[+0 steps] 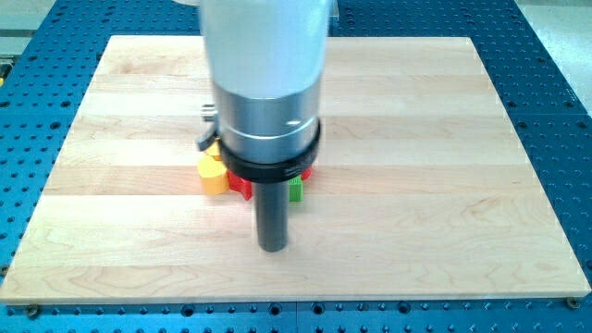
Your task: Place your hand in between the red star and the yellow heart
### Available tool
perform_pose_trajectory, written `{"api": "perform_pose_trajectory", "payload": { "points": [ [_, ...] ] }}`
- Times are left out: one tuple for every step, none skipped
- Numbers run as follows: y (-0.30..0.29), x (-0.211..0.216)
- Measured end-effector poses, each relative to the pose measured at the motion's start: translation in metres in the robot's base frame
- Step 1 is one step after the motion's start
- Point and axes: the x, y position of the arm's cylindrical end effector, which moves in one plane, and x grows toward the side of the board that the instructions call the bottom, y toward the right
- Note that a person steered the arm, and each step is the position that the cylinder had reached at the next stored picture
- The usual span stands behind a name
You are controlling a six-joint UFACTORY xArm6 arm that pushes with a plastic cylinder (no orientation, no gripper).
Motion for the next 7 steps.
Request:
{"api": "perform_pose_trajectory", "payload": {
  "points": [
    [-0.017,-0.007],
    [-0.041,-0.007],
    [-0.071,-0.015],
    [-0.073,-0.030],
    [-0.073,-0.036],
    [-0.073,-0.035],
    [-0.073,-0.034]
  ]
}}
